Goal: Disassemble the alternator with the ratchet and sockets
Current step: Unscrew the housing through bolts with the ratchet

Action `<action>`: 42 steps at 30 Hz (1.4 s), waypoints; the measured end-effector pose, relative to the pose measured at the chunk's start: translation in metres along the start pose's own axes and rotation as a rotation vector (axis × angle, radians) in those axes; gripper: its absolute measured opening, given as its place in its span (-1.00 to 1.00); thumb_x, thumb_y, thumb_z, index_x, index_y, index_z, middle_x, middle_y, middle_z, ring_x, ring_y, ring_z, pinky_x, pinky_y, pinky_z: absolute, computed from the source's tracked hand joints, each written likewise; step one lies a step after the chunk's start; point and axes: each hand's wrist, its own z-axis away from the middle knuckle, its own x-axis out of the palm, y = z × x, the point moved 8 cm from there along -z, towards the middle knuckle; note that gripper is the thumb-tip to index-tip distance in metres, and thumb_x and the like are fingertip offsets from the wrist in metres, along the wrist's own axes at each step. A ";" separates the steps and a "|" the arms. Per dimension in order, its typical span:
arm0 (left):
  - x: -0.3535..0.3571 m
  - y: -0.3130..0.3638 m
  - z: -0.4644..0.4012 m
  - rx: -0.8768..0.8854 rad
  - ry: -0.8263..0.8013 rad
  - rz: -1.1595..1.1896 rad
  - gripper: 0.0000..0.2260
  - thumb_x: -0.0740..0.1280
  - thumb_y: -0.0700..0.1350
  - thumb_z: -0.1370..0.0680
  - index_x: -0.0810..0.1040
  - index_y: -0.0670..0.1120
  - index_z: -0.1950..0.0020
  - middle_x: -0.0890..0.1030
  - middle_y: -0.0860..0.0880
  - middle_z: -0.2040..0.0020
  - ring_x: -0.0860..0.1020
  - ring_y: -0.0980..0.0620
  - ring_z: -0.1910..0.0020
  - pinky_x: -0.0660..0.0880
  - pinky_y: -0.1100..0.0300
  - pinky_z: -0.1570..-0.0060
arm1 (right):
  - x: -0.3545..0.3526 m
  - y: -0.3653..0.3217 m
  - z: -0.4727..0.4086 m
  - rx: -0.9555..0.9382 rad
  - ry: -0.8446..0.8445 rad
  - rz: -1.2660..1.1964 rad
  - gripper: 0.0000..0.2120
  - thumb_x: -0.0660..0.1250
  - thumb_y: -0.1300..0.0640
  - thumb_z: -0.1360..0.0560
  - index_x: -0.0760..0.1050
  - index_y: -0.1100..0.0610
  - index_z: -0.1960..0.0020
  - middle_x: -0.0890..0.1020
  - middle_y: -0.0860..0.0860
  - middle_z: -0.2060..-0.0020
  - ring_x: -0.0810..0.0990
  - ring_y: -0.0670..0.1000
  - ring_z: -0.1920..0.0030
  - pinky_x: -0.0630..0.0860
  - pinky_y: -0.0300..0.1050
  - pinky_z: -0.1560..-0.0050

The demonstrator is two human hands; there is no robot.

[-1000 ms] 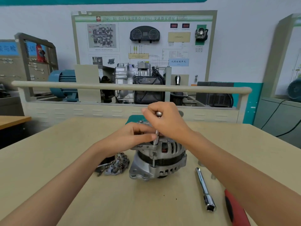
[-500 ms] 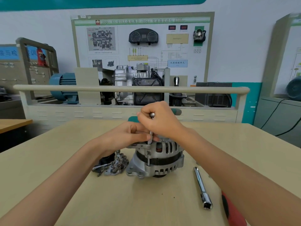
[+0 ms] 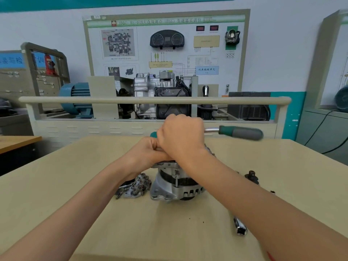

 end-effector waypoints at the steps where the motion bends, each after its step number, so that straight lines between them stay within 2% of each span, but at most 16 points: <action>1: 0.000 0.000 0.001 0.000 0.027 -0.009 -0.81 0.43 -0.35 -0.41 0.66 -0.13 0.35 0.68 -0.14 0.29 0.63 0.05 0.27 0.56 0.17 0.09 | 0.001 0.000 -0.001 0.041 -0.010 0.026 -0.83 0.10 0.12 -0.53 0.28 0.12 0.22 0.31 0.02 0.39 0.27 0.02 0.43 0.21 -0.11 0.32; 4: 0.000 -0.002 0.003 -0.020 0.072 -0.006 -0.98 0.41 -0.36 -0.43 0.62 -0.31 0.20 0.67 -0.26 0.19 0.61 -0.02 0.21 0.56 0.03 0.00 | -0.001 0.001 0.001 0.065 0.037 0.038 -0.81 0.08 0.07 -0.54 0.29 0.10 0.22 0.32 0.01 0.38 0.24 0.00 0.45 0.18 -0.11 0.32; 6: 0.003 -0.001 0.005 -0.011 0.058 -0.013 -0.93 0.37 -0.34 -0.46 0.63 -0.22 0.19 0.68 -0.15 0.23 0.62 0.03 0.21 0.53 -0.05 -0.08 | -0.005 0.004 0.005 0.068 0.128 -0.018 -0.76 0.08 0.01 -0.53 0.35 0.09 0.24 0.35 0.00 0.36 0.30 0.02 0.41 0.19 -0.11 0.29; 11: 0.009 0.004 0.008 0.039 0.011 0.006 -0.83 0.35 -0.27 -0.50 0.64 -0.03 0.21 0.69 0.01 0.25 0.64 0.10 0.18 0.54 0.07 -0.07 | -0.007 0.011 0.007 0.062 0.238 -0.600 -0.61 0.13 0.07 -0.46 0.16 0.03 0.53 0.23 -0.13 0.61 0.24 -0.07 0.49 0.28 -0.07 0.16; 14: 0.010 0.005 0.008 0.051 -0.047 0.037 -0.79 0.33 -0.22 -0.53 0.68 0.05 0.17 0.71 0.02 0.15 0.65 0.13 0.11 0.57 0.27 0.02 | 0.002 0.018 0.002 0.103 0.179 -1.088 -0.58 0.14 0.15 -0.42 0.19 0.10 0.61 0.27 0.00 0.65 0.29 0.03 0.50 0.34 -0.01 0.15; 15: 0.010 0.005 0.008 0.049 -0.067 0.047 -0.78 0.33 -0.21 -0.53 0.69 0.06 0.17 0.71 0.03 0.13 0.65 0.14 0.09 0.56 0.30 0.03 | 0.007 0.021 0.001 0.147 0.132 -1.260 -0.58 0.14 0.16 -0.40 0.24 0.14 0.63 0.31 0.09 0.65 0.33 0.10 0.49 0.38 0.01 0.15; 17: 0.011 0.006 0.009 0.047 -0.101 0.049 -0.82 0.35 -0.16 -0.52 0.70 0.07 0.15 0.71 0.04 0.09 0.65 0.15 0.05 0.55 0.31 -0.01 | 0.017 0.023 -0.002 0.208 0.051 -1.505 -0.59 0.13 0.14 -0.38 0.26 0.15 0.64 0.34 0.15 0.61 0.36 0.07 0.50 0.40 -0.07 0.19; 21: 0.013 0.006 0.007 0.050 -0.108 0.121 -0.84 0.41 -0.10 -0.38 0.69 0.01 0.08 0.71 -0.02 0.05 0.65 0.09 0.00 0.54 0.34 0.05 | 0.029 0.024 -0.008 0.271 -0.045 -1.731 -0.59 0.11 0.07 -0.38 0.23 0.15 0.62 0.28 0.08 0.66 0.31 -0.05 0.59 0.44 -0.25 0.31; 25: 0.014 0.005 0.004 0.038 -0.082 0.141 -0.82 0.44 -0.11 -0.32 0.70 -0.03 0.09 0.71 -0.07 0.07 0.66 0.05 0.03 0.55 0.34 0.07 | 0.033 0.026 -0.009 0.358 -0.080 -1.874 -0.45 0.02 0.14 -0.53 0.25 0.07 0.64 0.29 -0.03 0.71 0.28 -0.07 0.60 0.46 -0.25 0.35; 27: 0.012 0.004 0.004 0.027 -0.052 0.134 -0.84 0.46 -0.14 -0.32 0.69 -0.07 0.11 0.71 -0.09 0.09 0.67 0.04 0.07 0.57 0.31 0.07 | 0.029 0.026 -0.007 0.346 -0.053 -1.708 -0.46 0.02 0.18 -0.55 0.26 0.12 0.61 0.32 -0.01 0.69 0.31 -0.05 0.56 0.44 -0.19 0.32; 31: 0.004 0.004 0.004 0.021 0.056 0.013 -0.91 0.37 -0.41 -0.43 0.62 -0.29 0.11 0.64 -0.25 0.18 0.59 -0.06 0.20 0.54 0.04 0.07 | -0.003 0.009 0.009 0.139 0.186 -0.597 -0.67 0.14 0.08 -0.48 0.32 0.06 0.46 0.39 -0.05 0.56 0.30 -0.09 0.43 0.22 -0.14 0.21; 33: 0.002 0.005 0.003 0.022 0.109 -0.040 -0.82 0.28 -0.46 -0.44 0.55 -0.31 0.00 0.59 -0.23 0.19 0.52 0.00 0.24 0.50 0.08 0.21 | -0.011 0.001 0.021 0.208 0.196 -0.121 -0.82 0.19 0.03 -0.43 0.46 0.11 0.25 0.54 0.01 0.37 0.40 0.03 0.28 0.25 -0.05 0.11; 34: 0.002 0.007 0.004 0.032 0.125 -0.058 -0.78 0.25 -0.47 -0.45 0.55 -0.25 -0.02 0.59 -0.16 0.20 0.50 0.05 0.26 0.48 0.16 0.26 | -0.014 -0.002 0.025 0.241 0.183 -0.016 -0.81 0.21 0.01 -0.40 0.48 0.13 0.16 0.56 0.04 0.29 0.43 0.07 0.23 0.29 -0.03 0.08; 37: 0.000 0.009 0.007 0.054 0.145 -0.100 -0.77 0.19 -0.47 -0.49 0.52 -0.18 0.12 0.56 -0.07 0.26 0.45 0.07 0.28 0.43 0.18 0.28 | -0.014 -0.006 0.032 0.232 0.148 -0.016 -0.70 0.20 -0.01 -0.38 0.47 0.17 0.01 0.53 0.09 0.12 0.46 0.13 0.05 0.28 0.06 -0.18; 39: 0.000 0.005 0.006 0.052 0.140 -0.142 -0.85 0.17 -0.45 -0.50 0.52 -0.35 0.14 0.56 -0.25 0.23 0.43 -0.04 0.24 0.39 0.09 0.23 | -0.011 -0.005 0.038 0.225 0.137 -0.039 -0.62 0.16 0.01 -0.38 0.45 0.20 -0.09 0.49 0.11 0.02 0.42 0.15 -0.08 0.16 0.08 -0.34; 42: 0.001 0.006 0.005 0.080 0.141 -0.148 -0.85 0.17 -0.43 -0.52 0.53 -0.39 0.06 0.58 -0.38 0.13 0.44 -0.07 0.21 0.42 0.00 0.19 | -0.011 -0.002 0.041 0.250 0.182 -0.081 -0.60 0.17 0.02 -0.38 0.44 0.22 -0.12 0.47 0.09 0.08 0.41 0.12 0.00 0.16 0.00 -0.25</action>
